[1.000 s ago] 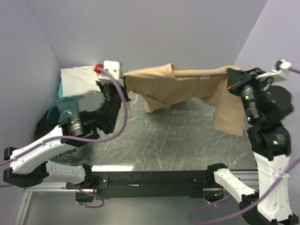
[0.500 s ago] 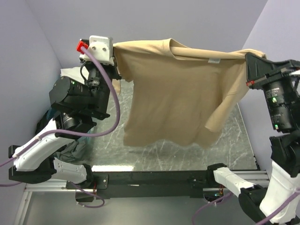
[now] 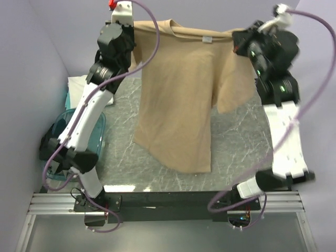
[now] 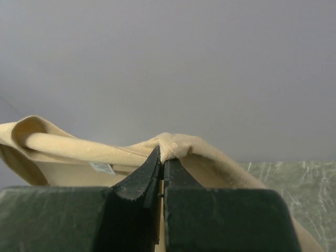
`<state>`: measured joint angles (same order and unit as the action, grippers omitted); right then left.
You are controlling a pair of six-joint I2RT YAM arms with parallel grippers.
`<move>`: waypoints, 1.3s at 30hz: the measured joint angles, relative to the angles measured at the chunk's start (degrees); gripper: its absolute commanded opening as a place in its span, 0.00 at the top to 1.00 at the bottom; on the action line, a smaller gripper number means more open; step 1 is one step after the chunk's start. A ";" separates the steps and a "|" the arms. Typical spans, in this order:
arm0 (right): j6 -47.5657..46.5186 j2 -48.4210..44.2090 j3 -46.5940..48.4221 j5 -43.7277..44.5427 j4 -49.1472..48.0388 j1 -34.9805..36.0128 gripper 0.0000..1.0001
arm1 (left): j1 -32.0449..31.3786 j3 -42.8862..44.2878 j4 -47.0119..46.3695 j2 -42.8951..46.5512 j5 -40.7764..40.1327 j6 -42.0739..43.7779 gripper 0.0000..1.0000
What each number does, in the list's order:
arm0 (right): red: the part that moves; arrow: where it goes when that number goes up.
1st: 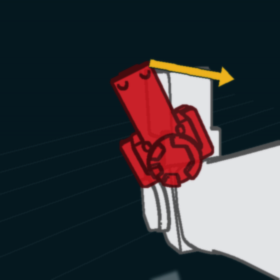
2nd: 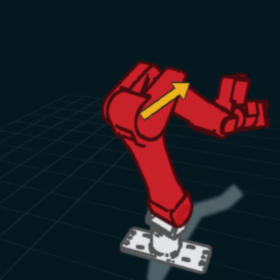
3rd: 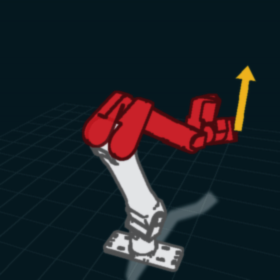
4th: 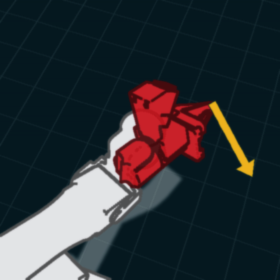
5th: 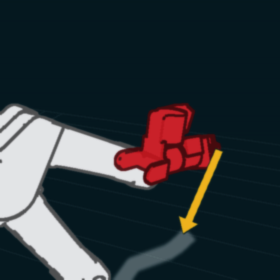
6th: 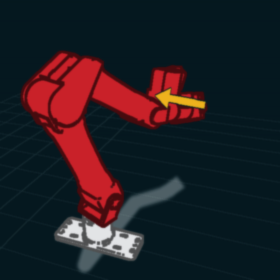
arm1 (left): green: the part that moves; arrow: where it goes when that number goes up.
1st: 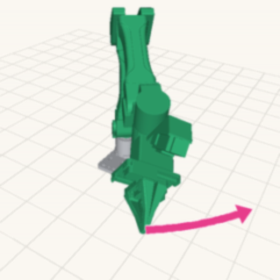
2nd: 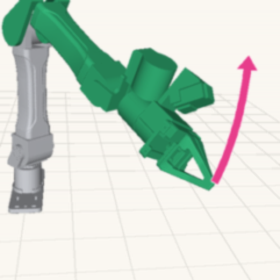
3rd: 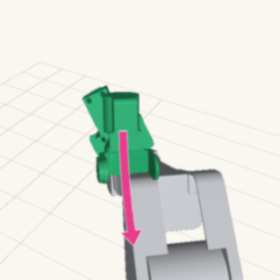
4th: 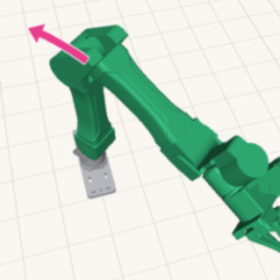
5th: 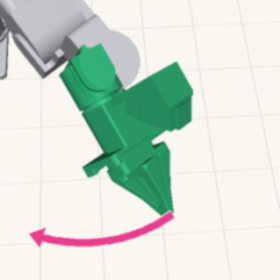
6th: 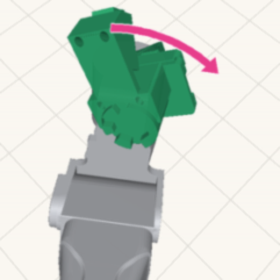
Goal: Fold and stack the t-shirts
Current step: Flatten the tshirt out
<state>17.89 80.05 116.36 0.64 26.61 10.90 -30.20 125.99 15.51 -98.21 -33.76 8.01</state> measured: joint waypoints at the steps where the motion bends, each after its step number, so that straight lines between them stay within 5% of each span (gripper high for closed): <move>1: 0.00 2.99 2.25 -0.11 0.04 -0.02 1.00 | 1.33 2.80 0.66 -2.45 0.98 -0.44 0.99; 5: 0.11 14.10 13.03 -0.44 -0.11 -0.33 1.00 | 4.44 7.80 1.07 -5.88 3.69 -1.03 0.99; 11: 1.05 10.56 10.36 -2.56 -2.01 -0.50 1.00 | 4.68 5.18 -2.64 -0.72 6.51 -0.39 0.99; 16: 1.20 -4.61 -8.98 -5.33 -5.66 -0.50 1.00 | 4.44 -19.15 -8.00 14.10 9.70 -0.90 0.99; 23: 3.67 -21.62 -43.08 -4.79 -5.31 -0.87 0.96 | 2.91 -63.04 -10.95 35.50 17.99 -18.95 0.99; 28: 7.37 -23.47 -63.71 -1.33 -1.18 -2.03 0.95 | -6.78 -81.72 -9.33 39.23 18.05 -32.41 0.99; 33: 10.86 -22.34 -72.83 2.54 4.52 -2.64 0.95 | -22.86 -85.85 0.37 33.42 12.72 -46.40 0.99; 39: 14.21 -20.72 -82.12 3.45 4.90 -2.69 0.95 | -33.97 -88.52 6.36 22.77 11.67 -59.30 0.99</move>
<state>32.10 59.33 34.24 4.10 31.51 8.21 -64.16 37.47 21.87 -75.44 -22.09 -51.29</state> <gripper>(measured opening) 0.059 0.020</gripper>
